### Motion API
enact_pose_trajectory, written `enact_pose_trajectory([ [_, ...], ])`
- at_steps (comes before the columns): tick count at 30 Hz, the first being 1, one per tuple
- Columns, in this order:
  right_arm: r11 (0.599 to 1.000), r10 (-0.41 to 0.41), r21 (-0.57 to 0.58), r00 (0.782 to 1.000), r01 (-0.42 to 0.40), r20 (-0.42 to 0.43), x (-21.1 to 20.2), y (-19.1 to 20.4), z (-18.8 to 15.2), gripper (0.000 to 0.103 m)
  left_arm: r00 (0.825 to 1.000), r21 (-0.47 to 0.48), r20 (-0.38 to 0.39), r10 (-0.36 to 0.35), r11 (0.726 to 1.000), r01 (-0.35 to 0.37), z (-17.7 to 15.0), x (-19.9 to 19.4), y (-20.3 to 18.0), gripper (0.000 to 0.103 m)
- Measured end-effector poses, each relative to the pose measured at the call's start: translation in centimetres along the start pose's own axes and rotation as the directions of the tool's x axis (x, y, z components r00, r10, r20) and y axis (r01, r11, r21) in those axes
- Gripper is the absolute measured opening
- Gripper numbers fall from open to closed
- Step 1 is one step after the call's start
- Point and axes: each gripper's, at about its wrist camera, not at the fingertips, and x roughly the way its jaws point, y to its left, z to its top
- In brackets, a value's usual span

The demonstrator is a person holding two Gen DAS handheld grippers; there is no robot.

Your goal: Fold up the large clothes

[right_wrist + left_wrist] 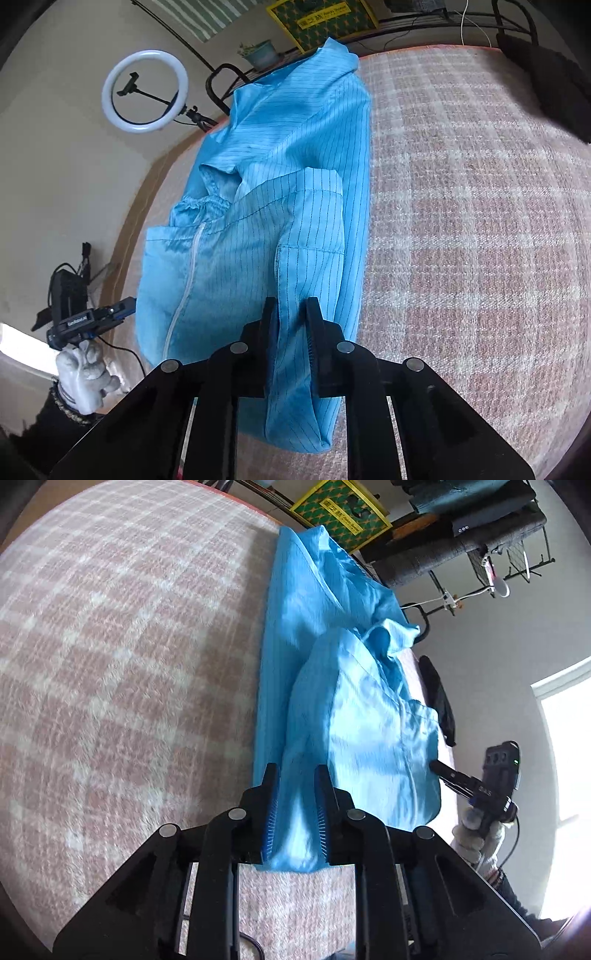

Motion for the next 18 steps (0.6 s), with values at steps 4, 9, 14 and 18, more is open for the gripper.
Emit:
enact_pose_trajectory([
  [4, 1.0, 0.007, 0.013, 1.0, -0.007, -0.021, 0.7, 0.0, -0.1, 0.014, 1.0, 0.033, -0.015, -0.002, 0.999, 0.002, -0.7, 0.5, -0.4, 0.011],
  [9, 1.0, -0.012, -0.009, 1.0, 0.012, -0.02, 1.0, 0.6, -0.3, 0.006, 0.994, 0.011, 0.075, 0.073, 0.997, -0.074, -1.0, -0.3, -0.8, 0.0],
  [14, 0.997, -0.072, -0.028, 0.997, 0.072, -0.001, 1.0, 0.7, -0.3, 0.003, 0.983, -0.037, 0.116, 0.145, 0.989, -0.141, -1.0, -1.7, 0.8, 0.0],
  [18, 0.999, -0.018, -0.039, 1.0, 0.018, 0.007, 0.9, 1.2, 0.0, 0.007, 0.972, -0.007, 0.169, 0.165, 0.986, -0.166, -0.4, -2.6, -0.7, 0.0],
])
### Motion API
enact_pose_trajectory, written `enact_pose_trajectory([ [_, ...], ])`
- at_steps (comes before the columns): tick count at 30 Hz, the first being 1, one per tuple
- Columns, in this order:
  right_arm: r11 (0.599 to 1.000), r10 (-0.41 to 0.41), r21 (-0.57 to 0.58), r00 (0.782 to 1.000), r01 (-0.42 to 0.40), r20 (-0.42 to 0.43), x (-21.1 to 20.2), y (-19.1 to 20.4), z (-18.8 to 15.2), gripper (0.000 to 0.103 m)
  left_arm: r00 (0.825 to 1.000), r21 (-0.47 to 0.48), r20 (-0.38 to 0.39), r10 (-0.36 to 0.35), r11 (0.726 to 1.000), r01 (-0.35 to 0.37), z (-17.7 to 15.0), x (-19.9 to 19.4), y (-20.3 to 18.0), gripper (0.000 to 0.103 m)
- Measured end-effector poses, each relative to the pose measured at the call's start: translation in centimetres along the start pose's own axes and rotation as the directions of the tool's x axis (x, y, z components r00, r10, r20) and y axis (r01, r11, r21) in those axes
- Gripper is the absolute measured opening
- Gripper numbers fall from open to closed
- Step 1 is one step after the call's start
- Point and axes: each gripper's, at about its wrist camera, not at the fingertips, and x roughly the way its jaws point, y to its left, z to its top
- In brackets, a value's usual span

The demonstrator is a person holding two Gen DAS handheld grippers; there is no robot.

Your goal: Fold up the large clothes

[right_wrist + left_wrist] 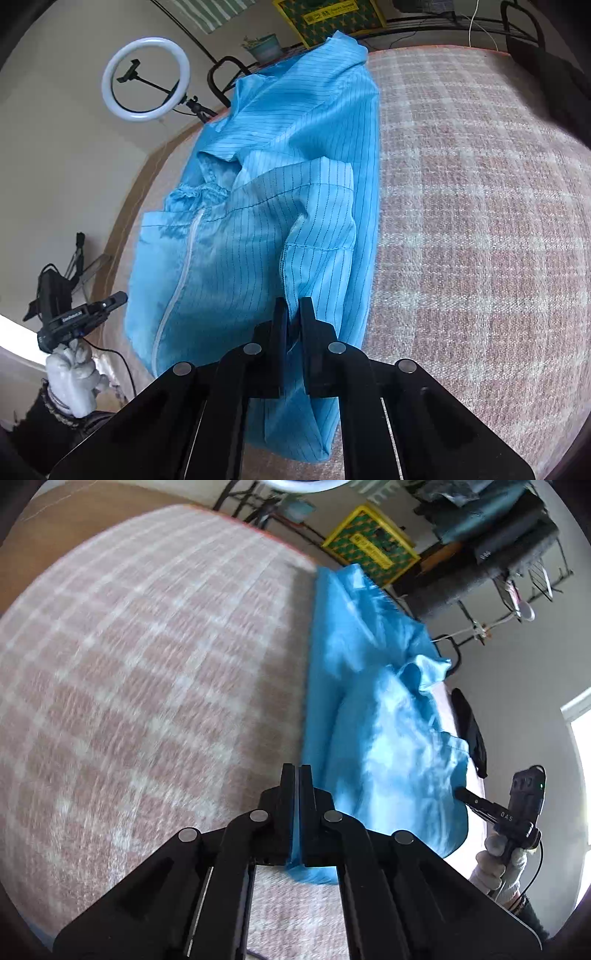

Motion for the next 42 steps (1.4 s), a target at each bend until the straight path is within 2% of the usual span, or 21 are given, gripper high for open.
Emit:
enact_pose_trajectory([
  [2, 1.0, 0.013, -0.02, 1.0, -0.013, 0.013, -0.2, 0.6, 0.7, 0.007, 0.999, 0.081, 0.032, 0.02, 0.996, -0.023, 0.6, -0.3, -2.3, 0.0],
  [4, 1.0, -0.019, -0.018, 1.0, 0.019, 0.002, 0.4, 0.8, 1.3, 0.006, 0.999, 0.156, 0.044, -0.012, 0.988, 0.005, 0.8, -0.3, -4.9, 0.0],
  [7, 0.997, -0.077, -0.004, 0.997, 0.077, -0.03, 1.8, 0.2, 1.4, 0.005, 1.0, 0.282, 0.004, -0.023, 0.959, 0.021, 0.0, 1.3, -8.2, 0.0],
  [9, 0.996, -0.089, -0.009, 0.995, 0.089, -0.032, 2.2, 0.0, 1.3, 0.004, 0.999, 0.327, -0.048, 0.013, 0.945, 0.003, -0.4, 3.4, -8.9, 0.0],
  [11, 0.995, -0.1, -0.014, 0.995, 0.1, -0.028, 2.1, 0.1, 1.5, 0.004, 0.99, 0.345, -0.062, 0.124, 0.934, -0.095, -0.7, 5.5, -8.2, 0.0],
  [13, 0.994, -0.108, 0.01, 0.994, 0.107, 0.007, 1.0, -0.3, 1.8, 0.004, 0.974, 0.337, -0.066, 0.219, 0.923, -0.185, -0.5, 6.8, -7.2, 0.0],
  [16, 0.991, -0.134, 0.014, 0.99, 0.134, 0.039, -1.3, -0.8, 1.9, 0.012, 0.98, 0.307, -0.028, 0.199, 0.934, -0.181, 0.0, 5.4, -6.8, 0.0],
  [18, 0.996, -0.082, -0.021, 0.996, 0.083, 0.034, -2.8, -0.6, 1.0, 0.013, 0.987, 0.315, 0.002, 0.163, 0.936, -0.155, 0.1, 4.2, -8.0, 0.0],
  [20, 0.999, -0.025, -0.039, 0.998, 0.028, 0.057, -4.3, 0.1, -0.4, 0.014, 0.996, 0.339, 0.008, 0.091, 0.937, -0.088, -0.2, 3.2, -9.7, 0.0],
  [22, 0.996, 0.037, -0.081, 0.995, -0.029, 0.089, -5.2, 1.4, -1.7, 0.015, 0.998, 0.394, -0.001, 0.061, 0.917, -0.056, -0.8, 3.6, -11.4, 0.0],
  [24, 0.989, 0.063, -0.136, 0.994, -0.051, 0.086, -4.9, 2.9, -2.3, 0.015, 0.997, 0.436, -0.014, 0.08, 0.897, -0.066, -1.4, 4.8, -12.1, 0.0],
  [26, 0.981, -0.019, -0.192, 0.999, 0.027, 0.041, -2.9, 4.0, -2.8, 0.015, 0.99, 0.443, -0.045, 0.132, 0.891, -0.098, -1.6, 6.8, -11.3, 0.0],
  [28, 0.983, -0.075, -0.171, 0.997, 0.073, -0.005, -1.0, 2.8, -3.3, 0.015, 0.975, 0.417, -0.078, 0.206, 0.895, -0.156, -1.8, 8.9, -9.1, 0.0],
  [30, 0.987, -0.12, -0.115, 0.99, 0.111, -0.071, 0.9, 0.4, -3.8, 0.003, 0.979, 0.388, -0.066, 0.195, 0.908, -0.155, -1.4, 9.1, -8.1, 0.0],
  [32, 0.988, -0.119, -0.107, 0.991, 0.112, -0.064, 0.5, -0.4, -3.7, 0.0, 0.979, 0.37, -0.066, 0.194, 0.916, -0.157, -0.7, 8.8, -8.0, 0.0],
  [34, 0.984, -0.135, -0.117, 0.991, 0.132, -0.016, -1.0, -0.1, -3.2, 0.006, 0.985, 0.357, -0.04, 0.167, 0.923, -0.142, -0.3, 8.0, -8.2, 0.0],
  [38, 0.987, -0.027, -0.155, 0.998, 0.036, 0.057, -2.3, 2.1, -1.9, 0.006, 0.988, 0.396, -0.008, 0.152, 0.908, -0.136, -0.4, 7.5, -9.5, 0.0],
  [42, 0.977, -0.06, -0.201, 0.996, 0.071, 0.059, -0.2, 4.0, -0.3, 0.01, 0.985, 0.39, -0.009, 0.17, 0.908, -0.153, 0.5, 8.4, -9.0, 0.0],
])
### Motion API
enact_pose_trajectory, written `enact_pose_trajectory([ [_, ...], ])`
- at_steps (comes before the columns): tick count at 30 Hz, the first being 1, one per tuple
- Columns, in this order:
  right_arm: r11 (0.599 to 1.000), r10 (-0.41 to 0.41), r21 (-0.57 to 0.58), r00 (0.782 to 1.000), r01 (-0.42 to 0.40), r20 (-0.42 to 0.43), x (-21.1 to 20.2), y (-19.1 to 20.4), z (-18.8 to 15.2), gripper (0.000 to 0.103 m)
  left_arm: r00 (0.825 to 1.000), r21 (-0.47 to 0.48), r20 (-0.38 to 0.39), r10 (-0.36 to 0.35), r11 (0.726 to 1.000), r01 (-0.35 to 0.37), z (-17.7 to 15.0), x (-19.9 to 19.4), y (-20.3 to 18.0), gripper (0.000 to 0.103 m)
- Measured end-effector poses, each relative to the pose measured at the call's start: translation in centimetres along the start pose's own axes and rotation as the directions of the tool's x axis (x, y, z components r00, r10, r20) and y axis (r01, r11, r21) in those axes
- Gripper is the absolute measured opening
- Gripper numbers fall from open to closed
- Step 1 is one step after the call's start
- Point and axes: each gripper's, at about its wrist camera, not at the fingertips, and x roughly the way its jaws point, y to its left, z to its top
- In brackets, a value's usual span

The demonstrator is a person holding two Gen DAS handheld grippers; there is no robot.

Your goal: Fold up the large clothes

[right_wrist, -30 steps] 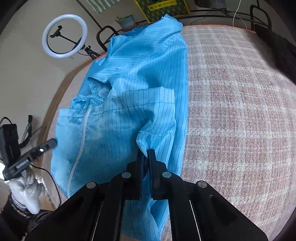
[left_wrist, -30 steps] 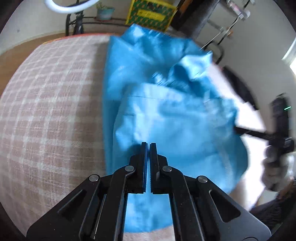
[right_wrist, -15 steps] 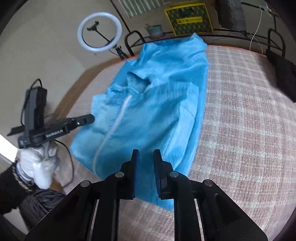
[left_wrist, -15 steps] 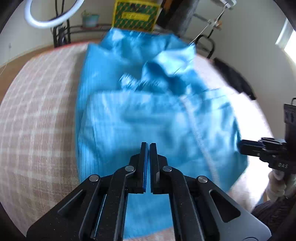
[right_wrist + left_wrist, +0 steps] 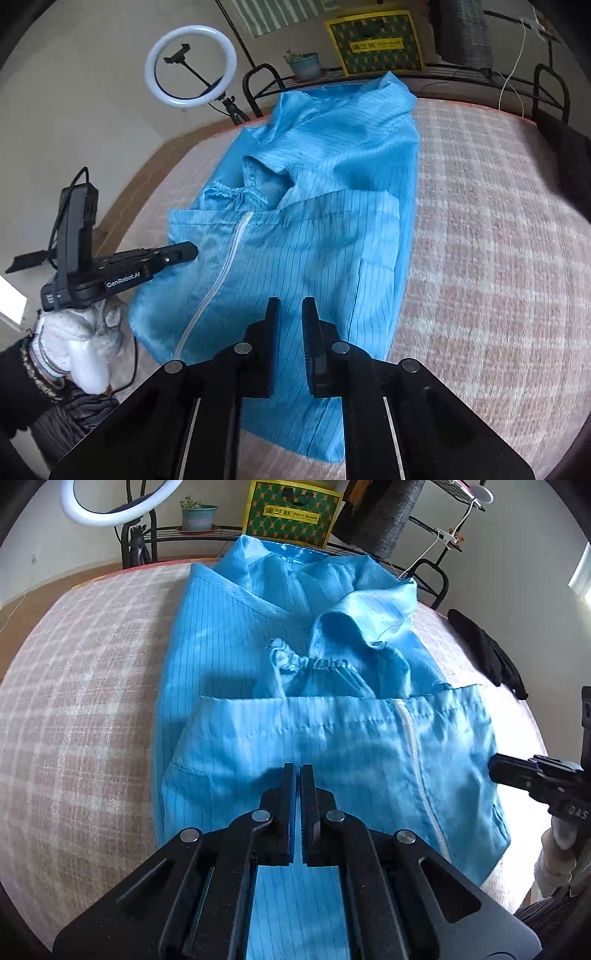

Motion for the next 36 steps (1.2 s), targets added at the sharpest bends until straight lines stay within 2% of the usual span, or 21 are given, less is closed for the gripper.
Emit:
enact_pose_trajectory([
  [5, 0.991, -0.105, 0.081, 0.993, 0.11, -0.056, 3.2, -4.3, 1.0, 0.009, 0.998, 0.01, -0.014, 0.053, 0.999, -0.053, 0.7, 1.9, 0.5, 0.0],
  [7, 0.987, -0.084, 0.128, 0.993, 0.095, -0.089, 4.4, -6.0, 1.1, 0.003, 0.999, 0.001, -0.012, 0.049, 0.999, -0.049, 1.1, 2.8, 1.0, 0.0],
  [8, 0.987, -0.081, 0.131, 0.994, 0.09, -0.077, 4.5, -6.2, 1.3, 0.003, 0.999, -0.006, -0.009, 0.052, 0.999, -0.052, 1.4, 2.8, 1.1, 0.0],
  [11, 0.987, -0.134, 0.079, 0.987, 0.141, -0.088, 4.4, -5.5, 1.8, 0.003, 0.998, -0.003, -0.012, 0.067, 0.998, -0.067, 2.0, 2.3, 1.1, 0.0],
  [13, 0.987, -0.15, 0.052, 0.985, 0.155, -0.088, 4.2, -4.8, 2.2, 0.008, 0.998, -0.002, 0.017, 0.067, 0.998, -0.067, 2.4, 0.7, 1.3, 0.0],
  [16, 0.986, -0.167, 0.023, 0.985, 0.168, -0.033, 1.7, -4.2, 2.2, 0.008, 0.997, -0.021, 0.071, 0.043, 0.999, -0.041, 3.4, -2.4, 2.3, 0.0],
  [19, 0.985, -0.167, 0.044, 0.984, 0.164, 0.068, -1.1, -4.6, 2.6, 0.008, 0.994, -0.049, 0.102, 0.029, 0.999, -0.024, 5.0, -4.7, 4.2, 0.001],
  [21, 0.989, -0.141, 0.054, 0.984, 0.136, 0.105, -2.6, -5.2, 3.8, 0.008, 0.993, -0.028, 0.113, 0.04, 0.999, -0.037, 6.2, -5.4, 5.3, 0.007],
  [23, 0.989, -0.141, 0.06, 0.985, 0.135, 0.105, -3.2, -5.9, 5.6, 0.008, 0.989, 0.007, 0.121, 0.081, 0.997, -0.083, 7.6, -5.6, 6.4, 0.02],
  [26, 0.993, -0.112, 0.048, 0.991, 0.108, 0.078, -3.1, -6.4, 8.4, 0.008, 0.993, 0.014, 0.097, 0.067, 0.998, -0.069, 10.1, -4.6, 8.2, 0.022],
  [29, 0.993, -0.115, 0.011, 0.992, 0.115, 0.056, -1.4, -6.0, 10.4, 0.008, 0.994, 0.007, 0.075, 0.083, 0.996, -0.084, 11.9, -2.6, 9.5, 0.022],
  [33, 0.991, -0.133, -0.004, 0.991, 0.133, -0.007, 3.3, -6.8, 13.1, 0.008, 0.996, 0.004, 0.018, 0.09, 0.996, -0.09, 13.1, 1.7, 11.1, 0.022],
  [36, 0.988, -0.152, 0.005, 0.988, 0.153, -0.024, 6.7, -8.0, 15.1, 0.008, 0.996, 0.005, 0.002, 0.092, 0.996, -0.092, 13.8, 4.5, 11.9, 0.022],
])
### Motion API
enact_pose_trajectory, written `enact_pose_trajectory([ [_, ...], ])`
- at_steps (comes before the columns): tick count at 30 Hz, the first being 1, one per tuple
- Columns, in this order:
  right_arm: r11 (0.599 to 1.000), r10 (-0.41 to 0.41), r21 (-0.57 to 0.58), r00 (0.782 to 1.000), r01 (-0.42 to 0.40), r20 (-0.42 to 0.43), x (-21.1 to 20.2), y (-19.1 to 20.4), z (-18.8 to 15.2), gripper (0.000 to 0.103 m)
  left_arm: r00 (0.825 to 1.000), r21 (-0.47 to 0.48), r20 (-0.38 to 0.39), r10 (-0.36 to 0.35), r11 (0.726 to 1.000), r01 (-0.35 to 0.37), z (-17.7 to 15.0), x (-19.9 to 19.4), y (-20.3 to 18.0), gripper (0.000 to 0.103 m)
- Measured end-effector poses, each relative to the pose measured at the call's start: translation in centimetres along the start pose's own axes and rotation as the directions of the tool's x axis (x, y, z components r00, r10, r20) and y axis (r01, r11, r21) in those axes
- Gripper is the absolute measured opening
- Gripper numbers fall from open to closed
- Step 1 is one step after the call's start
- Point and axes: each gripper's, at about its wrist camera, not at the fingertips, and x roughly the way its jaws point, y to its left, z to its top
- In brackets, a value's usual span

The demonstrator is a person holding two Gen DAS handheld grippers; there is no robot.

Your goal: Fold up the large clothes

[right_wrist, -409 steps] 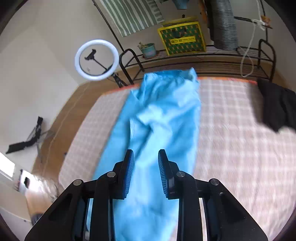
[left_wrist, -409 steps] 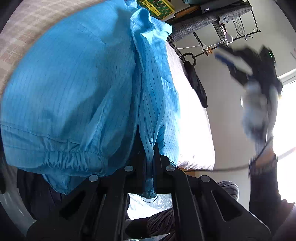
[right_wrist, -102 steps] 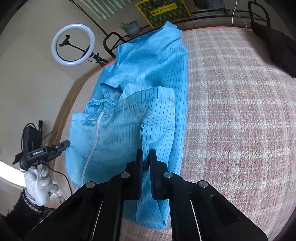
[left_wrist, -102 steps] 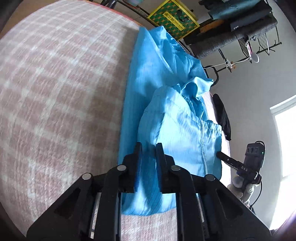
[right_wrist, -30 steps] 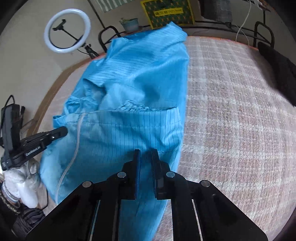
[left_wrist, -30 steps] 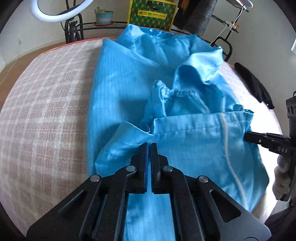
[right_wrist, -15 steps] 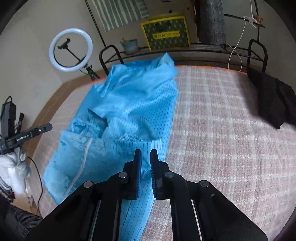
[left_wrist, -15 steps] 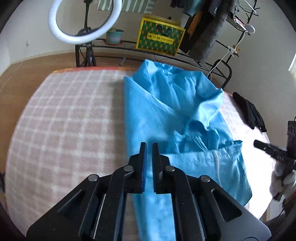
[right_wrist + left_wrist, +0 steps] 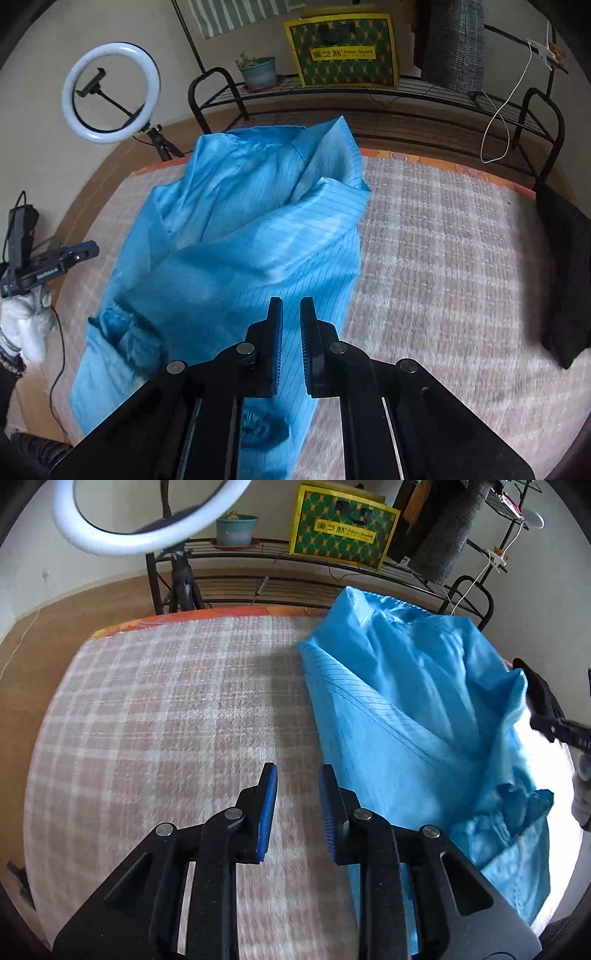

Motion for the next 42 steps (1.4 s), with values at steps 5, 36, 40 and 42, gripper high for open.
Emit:
enact_pose_trajectory([
  [5, 0.999, 0.03, 0.043, 1.0, -0.03, -0.002, 5.4, -0.8, 4.4, 0.008, 0.999, 0.027, -0.016, -0.036, 0.999, 0.037, 1.6, 3.7, -0.6, 0.022],
  [36, 0.993, 0.116, 0.015, 0.992, -0.116, 0.046, 2.2, -5.8, 5.3, 0.028, 0.998, 0.264, 0.05, 0.028, 0.964, -0.04, 5.1, 8.2, -4.6, 0.032],
  [40, 0.999, 0.025, -0.034, 0.999, -0.023, 0.048, 3.7, -5.3, 5.9, 0.04, 0.995, 0.231, 0.086, -0.042, 0.973, 0.021, 6.3, 7.0, -3.2, 0.038],
  [42, 1.0, -0.004, -0.025, 0.997, 0.006, 0.081, 4.1, -5.9, 6.3, 0.053, 0.989, 0.167, 0.122, -0.081, 0.984, 0.06, 7.8, 6.3, -2.0, 0.045],
])
